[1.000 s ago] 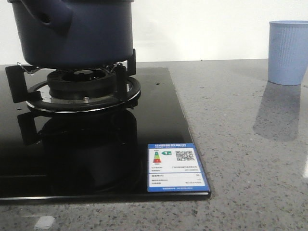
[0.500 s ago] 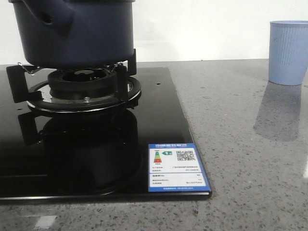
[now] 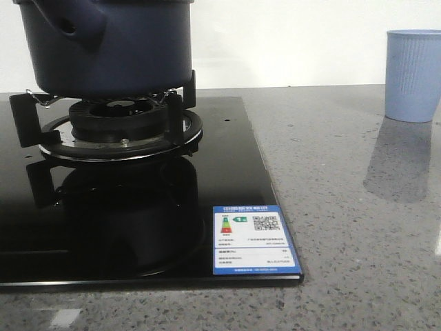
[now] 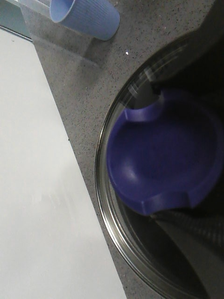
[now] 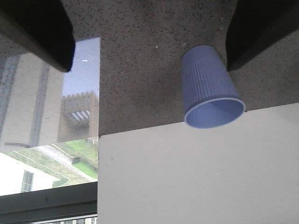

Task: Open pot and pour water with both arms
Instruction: 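Lower the held lid onto the pot and open the left gripper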

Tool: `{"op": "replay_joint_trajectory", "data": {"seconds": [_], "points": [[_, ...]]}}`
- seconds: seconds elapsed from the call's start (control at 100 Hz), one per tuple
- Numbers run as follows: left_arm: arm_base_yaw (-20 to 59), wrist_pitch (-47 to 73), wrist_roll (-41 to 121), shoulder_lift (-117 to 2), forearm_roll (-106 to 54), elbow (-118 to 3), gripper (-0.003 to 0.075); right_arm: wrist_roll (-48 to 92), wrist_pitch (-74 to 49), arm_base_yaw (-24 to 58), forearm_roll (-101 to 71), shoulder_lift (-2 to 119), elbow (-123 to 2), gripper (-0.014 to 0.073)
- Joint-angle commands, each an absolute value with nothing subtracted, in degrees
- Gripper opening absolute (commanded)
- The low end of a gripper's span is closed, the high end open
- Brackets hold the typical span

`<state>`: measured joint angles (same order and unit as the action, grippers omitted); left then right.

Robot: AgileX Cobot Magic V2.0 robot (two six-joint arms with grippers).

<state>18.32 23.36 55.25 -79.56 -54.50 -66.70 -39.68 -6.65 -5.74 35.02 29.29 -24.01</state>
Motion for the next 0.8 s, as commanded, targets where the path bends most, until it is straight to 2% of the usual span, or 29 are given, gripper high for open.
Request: {"op": "replay_joint_trajectory", "data": {"seconds": [0.0,0.64,0.71,0.79], "points": [[18.8,22.7,55.4,-77.6,-55.8,-69.1,0.0349,-39.5,-3.5,-6.1,35.3,29.2,-25.5,0.0573],[17.0,27.1,55.4,-77.5,-55.6,-69.1,0.0353,-39.5,-3.5,-6.1,35.3,29.2,-25.5,0.0573],[17.0,27.1,55.4,-77.5,-55.6,-69.1,0.04,-39.5,-3.5,-6.1,35.3,29.2,-25.5,0.0573],[17.0,27.0,55.4,-77.5,-55.6,-69.1,0.0514,-39.5,-3.5,-6.1,35.3,29.2,-25.5,0.0573]]}}
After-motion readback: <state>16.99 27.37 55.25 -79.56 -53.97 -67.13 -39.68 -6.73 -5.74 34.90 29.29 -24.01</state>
